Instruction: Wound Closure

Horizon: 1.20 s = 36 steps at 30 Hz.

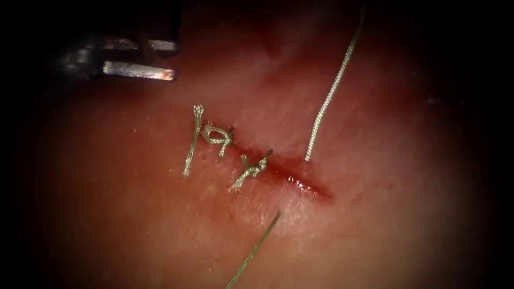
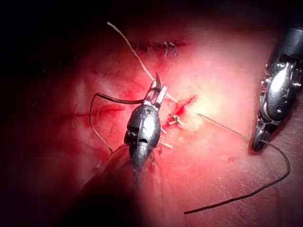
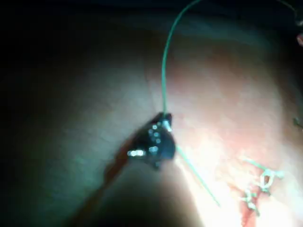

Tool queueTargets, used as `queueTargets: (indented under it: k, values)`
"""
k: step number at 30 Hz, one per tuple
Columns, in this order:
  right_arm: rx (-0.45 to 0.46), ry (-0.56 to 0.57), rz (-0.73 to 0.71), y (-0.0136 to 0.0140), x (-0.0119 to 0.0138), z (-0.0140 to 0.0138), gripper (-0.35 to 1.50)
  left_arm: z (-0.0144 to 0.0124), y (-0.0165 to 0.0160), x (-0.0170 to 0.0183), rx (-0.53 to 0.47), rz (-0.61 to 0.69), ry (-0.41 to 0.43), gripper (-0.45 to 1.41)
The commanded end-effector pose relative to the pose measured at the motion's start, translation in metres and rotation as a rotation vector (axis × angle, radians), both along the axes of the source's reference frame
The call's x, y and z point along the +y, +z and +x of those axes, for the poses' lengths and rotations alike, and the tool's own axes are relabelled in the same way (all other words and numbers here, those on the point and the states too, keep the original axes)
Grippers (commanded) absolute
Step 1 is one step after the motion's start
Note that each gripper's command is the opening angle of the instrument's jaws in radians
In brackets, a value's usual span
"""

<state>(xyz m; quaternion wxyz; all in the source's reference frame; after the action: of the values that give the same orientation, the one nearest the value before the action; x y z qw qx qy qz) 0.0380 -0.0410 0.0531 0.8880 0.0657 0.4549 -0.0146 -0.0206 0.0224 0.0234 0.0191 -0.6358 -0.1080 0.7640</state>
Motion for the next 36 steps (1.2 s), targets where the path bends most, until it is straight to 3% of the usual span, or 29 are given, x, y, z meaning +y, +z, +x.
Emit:
queueTargets:
  k: [1,16,26,30,32,33,36]
  values:
    - [0.006,-0.005,0.001,0.0001,-0.0007,0.001,-0.35,-0.0005,0.0006,0.0002,-0.002,-0.002,0.0,-0.45]
    - [0.054,-0.065,0.04,-0.0018,-0.0033,0.0026,-0.35,-0.0002,0.001,0.0005,0.008,-0.005,-0.004,-0.45]
    - [0.098,-0.115,0.058,-0.0032,-0.0044,0.0034,-0.35,0.001,0.0052,0.0009,0.102,-0.034,-0.018,-0.45]
    - [0.116,-0.111,0.056,-0.0031,-0.0037,0.0034,-0.35,0.0016,0.007,0.001,0.154,-0.047,-0.022,-0.45]
    - [0.125,-0.064,0.032,-0.003,-0.0028,0.0029,0.39,0.002,0.008,0.0011,0.167,-0.047,-0.029,-0.45]
    - [0.114,0.001,0.002,-0.0029,-0.0013,0.0019,1.03,0.0023,0.0085,0.0012,0.175,-0.044,-0.035,-0.45]
    - [0.094,0.052,-0.004,-0.0026,0.001,-0.0007,1.13,0.0027,0.0088,0.0013,0.185,-0.039,-0.045,-0.45]
